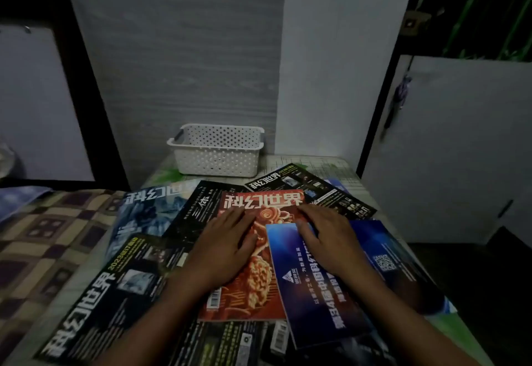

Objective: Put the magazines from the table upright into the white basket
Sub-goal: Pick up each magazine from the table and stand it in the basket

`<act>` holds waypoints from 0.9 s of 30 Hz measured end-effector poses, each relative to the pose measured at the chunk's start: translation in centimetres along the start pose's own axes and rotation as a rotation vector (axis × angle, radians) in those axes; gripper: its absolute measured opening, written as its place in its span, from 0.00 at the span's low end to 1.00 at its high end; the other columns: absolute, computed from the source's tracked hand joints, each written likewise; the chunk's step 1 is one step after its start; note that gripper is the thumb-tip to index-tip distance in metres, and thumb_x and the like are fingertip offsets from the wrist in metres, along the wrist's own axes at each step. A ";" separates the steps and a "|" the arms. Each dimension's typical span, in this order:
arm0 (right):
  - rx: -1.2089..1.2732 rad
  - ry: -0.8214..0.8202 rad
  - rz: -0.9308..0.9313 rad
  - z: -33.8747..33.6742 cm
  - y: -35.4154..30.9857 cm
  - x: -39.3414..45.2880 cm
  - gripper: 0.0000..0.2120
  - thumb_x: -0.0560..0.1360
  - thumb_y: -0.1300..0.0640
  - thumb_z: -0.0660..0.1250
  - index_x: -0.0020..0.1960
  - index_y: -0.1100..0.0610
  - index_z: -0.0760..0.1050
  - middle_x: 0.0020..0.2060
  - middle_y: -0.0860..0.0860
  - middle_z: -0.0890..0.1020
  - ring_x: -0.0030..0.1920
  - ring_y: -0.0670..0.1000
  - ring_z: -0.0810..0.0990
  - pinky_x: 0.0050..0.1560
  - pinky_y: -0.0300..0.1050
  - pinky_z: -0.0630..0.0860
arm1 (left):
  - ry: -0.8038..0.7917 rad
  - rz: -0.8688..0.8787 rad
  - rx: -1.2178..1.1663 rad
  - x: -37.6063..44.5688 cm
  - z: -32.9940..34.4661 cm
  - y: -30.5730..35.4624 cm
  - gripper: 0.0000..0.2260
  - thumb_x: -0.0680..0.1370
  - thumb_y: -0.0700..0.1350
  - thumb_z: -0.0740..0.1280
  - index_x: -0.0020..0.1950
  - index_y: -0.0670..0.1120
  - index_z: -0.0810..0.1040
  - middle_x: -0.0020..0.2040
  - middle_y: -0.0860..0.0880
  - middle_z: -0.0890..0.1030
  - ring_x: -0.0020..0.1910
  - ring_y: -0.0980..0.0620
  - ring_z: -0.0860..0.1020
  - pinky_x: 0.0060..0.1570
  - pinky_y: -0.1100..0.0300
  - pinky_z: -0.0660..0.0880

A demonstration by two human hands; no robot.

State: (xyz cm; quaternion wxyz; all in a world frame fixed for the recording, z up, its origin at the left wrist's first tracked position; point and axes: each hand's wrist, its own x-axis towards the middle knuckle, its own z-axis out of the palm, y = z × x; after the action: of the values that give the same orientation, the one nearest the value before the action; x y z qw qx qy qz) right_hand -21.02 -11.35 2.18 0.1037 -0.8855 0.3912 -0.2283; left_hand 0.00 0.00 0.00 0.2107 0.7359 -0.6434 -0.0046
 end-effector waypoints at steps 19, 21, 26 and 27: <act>0.270 -0.228 0.027 -4.6 3.4 -1.2 0.21 0.73 0.46 0.69 0.65 0.42 0.71 0.63 0.40 0.73 0.64 0.45 0.70 0.66 0.53 0.68 | -0.340 -0.364 -0.712 3.7 -3.2 6.0 0.08 0.77 0.48 0.69 0.44 0.44 0.80 0.39 0.48 0.84 0.33 0.54 0.81 0.34 0.59 0.77; 0.256 -0.372 -0.019 -6.5 3.5 -2.8 0.31 0.71 0.35 0.68 0.71 0.35 0.62 0.72 0.36 0.62 0.70 0.42 0.61 0.70 0.54 0.65 | -0.319 -0.483 -0.921 3.8 -3.5 5.8 0.07 0.78 0.44 0.67 0.45 0.42 0.81 0.41 0.43 0.84 0.37 0.48 0.83 0.39 0.57 0.77; 0.037 -0.496 -0.231 -8.3 2.4 -6.7 0.43 0.66 0.25 0.63 0.72 0.26 0.42 0.75 0.26 0.44 0.74 0.31 0.41 0.72 0.44 0.42 | -0.125 -0.806 -1.294 4.3 -5.5 4.1 0.08 0.78 0.38 0.63 0.51 0.38 0.80 0.41 0.39 0.81 0.34 0.46 0.76 0.34 0.55 0.73; -0.060 -0.424 -0.267 -8.1 2.2 -6.7 0.41 0.69 0.28 0.63 0.73 0.27 0.42 0.76 0.30 0.46 0.75 0.33 0.42 0.73 0.44 0.42 | -0.124 -0.832 -1.372 4.3 -6.1 3.8 0.08 0.79 0.38 0.62 0.52 0.39 0.81 0.39 0.41 0.83 0.32 0.49 0.78 0.33 0.57 0.76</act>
State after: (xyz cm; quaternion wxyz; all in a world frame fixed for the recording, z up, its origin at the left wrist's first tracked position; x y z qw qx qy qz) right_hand -30.31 -7.87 6.30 0.1260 -0.9601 0.2467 -0.0375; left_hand -1.20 -2.59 7.91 0.5609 0.6202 -0.1806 -0.5178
